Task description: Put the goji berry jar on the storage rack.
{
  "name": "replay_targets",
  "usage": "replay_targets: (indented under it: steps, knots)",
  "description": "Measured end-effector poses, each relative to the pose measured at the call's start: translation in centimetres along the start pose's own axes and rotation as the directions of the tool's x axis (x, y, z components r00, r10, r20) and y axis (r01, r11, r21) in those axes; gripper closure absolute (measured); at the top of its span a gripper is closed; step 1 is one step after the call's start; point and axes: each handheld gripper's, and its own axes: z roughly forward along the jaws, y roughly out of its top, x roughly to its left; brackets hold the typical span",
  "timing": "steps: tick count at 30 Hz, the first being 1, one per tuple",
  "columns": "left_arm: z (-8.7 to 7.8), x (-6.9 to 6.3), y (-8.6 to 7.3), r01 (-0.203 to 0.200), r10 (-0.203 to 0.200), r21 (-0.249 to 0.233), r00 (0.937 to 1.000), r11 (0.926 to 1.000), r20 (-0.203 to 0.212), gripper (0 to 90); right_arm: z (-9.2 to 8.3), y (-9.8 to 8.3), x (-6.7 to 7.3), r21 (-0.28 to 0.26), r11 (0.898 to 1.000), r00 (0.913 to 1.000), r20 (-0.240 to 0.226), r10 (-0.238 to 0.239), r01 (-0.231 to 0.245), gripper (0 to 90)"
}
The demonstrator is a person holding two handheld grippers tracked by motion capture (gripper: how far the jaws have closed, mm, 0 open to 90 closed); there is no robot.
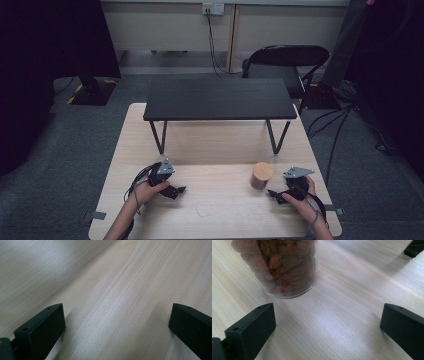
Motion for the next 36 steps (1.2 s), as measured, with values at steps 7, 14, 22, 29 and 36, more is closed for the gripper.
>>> replay_targets:
  steps: [7, 14, 22, 29, 36]
  knots:
    - [0.00, 0.00, -0.01, 0.001, -0.001, -0.001, 1.0000, 1.0000, 0.000, 0.0, 0.00, 0.00, 0.00, 0.000, 1.000, 1.0000, 0.000, -0.001, 0.001, 0.0]
    - [-0.01, 0.00, 0.03, -0.001, 0.001, 0.001, 1.0000, 1.0000, 0.000, 0.0, 0.00, 0.00, 0.00, 0.000, 1.000, 1.0000, 0.000, 0.000, 0.000, 0.0]
    - [0.00, 0.00, 0.00, 0.000, 0.000, 0.000, 1.0000, 1.0000, 0.000, 0.0, 0.00, 0.00, 0.00, 0.000, 1.000, 1.0000, 0.000, 0.000, 0.000, 0.0]
    - [-0.01, 0.02, 0.04, -0.001, 0.001, 0.002, 1.0000, 1.0000, 0.000, 0.0, 0.00, 0.01, 0.00, 0.000, 1.000, 1.0000, 0.000, 0.000, 0.000, 0.0]
    - [-0.01, 0.01, 0.03, 0.000, 0.000, 0.002, 1.0000, 1.0000, 0.000, 0.0, -0.06, 0.01, -0.19, 0.001, 1.000, 0.9999, -0.011, -0.010, 0.010, 0.0]
